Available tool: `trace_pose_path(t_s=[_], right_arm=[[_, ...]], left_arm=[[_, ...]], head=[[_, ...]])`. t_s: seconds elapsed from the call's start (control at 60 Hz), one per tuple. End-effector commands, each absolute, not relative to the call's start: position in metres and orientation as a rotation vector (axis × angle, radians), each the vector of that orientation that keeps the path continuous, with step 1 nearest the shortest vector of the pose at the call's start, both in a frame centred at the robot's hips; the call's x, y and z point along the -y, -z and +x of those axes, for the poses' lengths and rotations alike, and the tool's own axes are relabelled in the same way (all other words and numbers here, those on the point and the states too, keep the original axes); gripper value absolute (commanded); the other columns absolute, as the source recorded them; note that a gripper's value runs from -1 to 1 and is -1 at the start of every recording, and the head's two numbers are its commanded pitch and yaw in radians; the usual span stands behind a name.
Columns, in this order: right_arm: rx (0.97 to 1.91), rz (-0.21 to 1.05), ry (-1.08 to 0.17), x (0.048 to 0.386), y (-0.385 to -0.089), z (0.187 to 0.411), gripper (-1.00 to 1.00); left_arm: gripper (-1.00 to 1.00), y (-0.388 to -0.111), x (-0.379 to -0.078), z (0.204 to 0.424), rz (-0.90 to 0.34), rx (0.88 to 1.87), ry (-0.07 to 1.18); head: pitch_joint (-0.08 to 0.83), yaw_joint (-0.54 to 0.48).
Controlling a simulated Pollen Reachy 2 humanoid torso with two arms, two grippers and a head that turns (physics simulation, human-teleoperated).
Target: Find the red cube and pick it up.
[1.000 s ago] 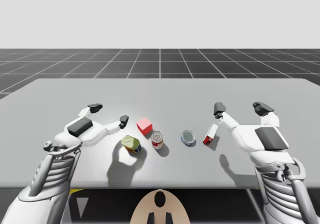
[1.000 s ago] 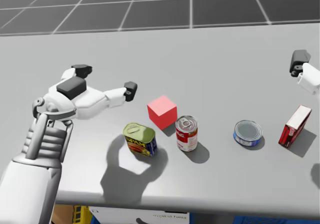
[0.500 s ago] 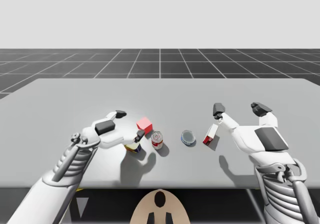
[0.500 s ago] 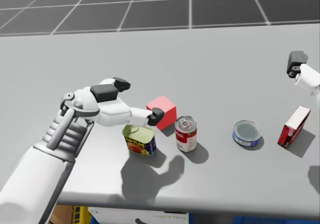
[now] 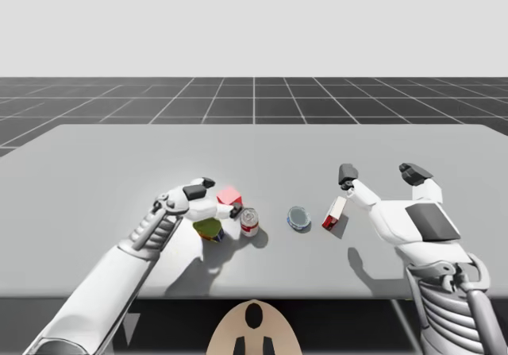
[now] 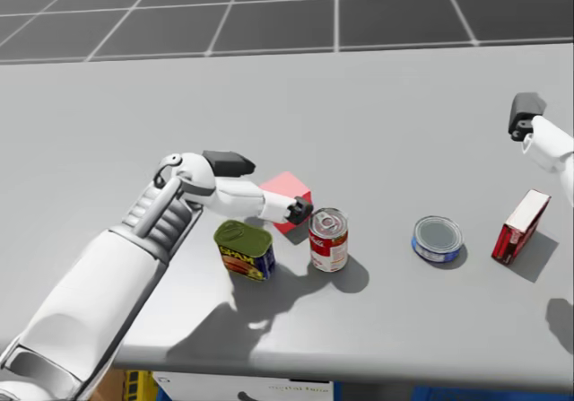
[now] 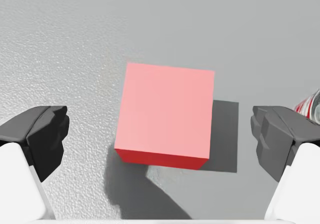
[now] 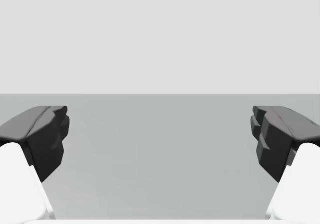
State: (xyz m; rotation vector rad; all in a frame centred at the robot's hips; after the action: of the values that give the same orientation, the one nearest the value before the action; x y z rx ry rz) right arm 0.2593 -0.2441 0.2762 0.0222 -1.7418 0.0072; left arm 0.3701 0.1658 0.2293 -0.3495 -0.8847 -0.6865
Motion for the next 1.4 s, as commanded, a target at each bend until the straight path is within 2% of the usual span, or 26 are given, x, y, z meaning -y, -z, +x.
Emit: trace_pose_path(t_s=[0.017, 0.35, 0.367, 0.383, 0.4, 0.417, 0.433, 0.617, 0.883, 0.983, 1.167, 1.4], right_arm=[[1.741, 0.031, 0.003, 0.243, -0.276, 0.258, -1.00], [1.742, 0.034, 0.007, 0.243, -0.277, 0.256, -1.00], [1.743, 0.034, 0.007, 0.243, -0.277, 0.256, -1.00], [1.743, 0.034, 0.007, 0.243, -0.277, 0.256, -1.00], [1.743, 0.035, 0.008, 0.243, -0.277, 0.256, -1.00], [1.743, 0.035, 0.008, 0.243, -0.277, 0.256, -1.00], [1.743, 0.036, 0.008, 0.244, -0.277, 0.256, -1.00], [1.743, 0.035, 0.010, 0.244, -0.277, 0.255, -1.00], [1.743, 0.033, 0.012, 0.245, -0.277, 0.258, -1.00], [1.741, 0.038, 0.013, 0.246, -0.277, 0.258, -1.00], [1.734, 0.063, 0.026, 0.249, -0.279, 0.259, -1.00], [1.736, 0.065, 0.017, 0.251, -0.279, 0.259, -1.00]], left_arm=[[-1.00, -0.217, -0.157, 0.384, -0.275, 0.798, 0.658], [-1.00, -0.192, -0.147, 0.390, -0.248, 0.748, 0.664], [-0.93, -0.191, -0.147, 0.390, -0.247, 0.747, 0.669], [-0.82, -0.190, -0.147, 0.390, -0.246, 0.749, 0.670], [0.12, -0.190, -0.147, 0.389, -0.251, 0.745, 0.665], [0.92, -0.190, -0.147, 0.389, -0.250, 0.745, 0.667], [0.99, -0.190, -0.147, 0.389, -0.250, 0.744, 0.668], [1.00, -0.189, -0.146, 0.385, -0.249, 0.745, 0.678], [1.00, -0.188, -0.146, 0.383, -0.242, 0.746, 0.685], [1.00, -0.192, -0.146, 0.383, -0.237, 0.752, 0.689], [1.00, -0.223, -0.148, 0.385, -0.230, 0.817, 0.684], [1.00, -0.288, -0.154, 0.378, -0.193, 0.957, 0.698]], head=[[0.606, 0.12], [0.601, 0.11], [0.599, 0.11], [0.599, 0.11], [0.598, 0.11], [0.597, 0.11], [0.596, 0.11], [0.566, 0.11], [0.350, 0.10], [0.306, 0.10], [0.278, 0.10], [0.263, 0.11]])
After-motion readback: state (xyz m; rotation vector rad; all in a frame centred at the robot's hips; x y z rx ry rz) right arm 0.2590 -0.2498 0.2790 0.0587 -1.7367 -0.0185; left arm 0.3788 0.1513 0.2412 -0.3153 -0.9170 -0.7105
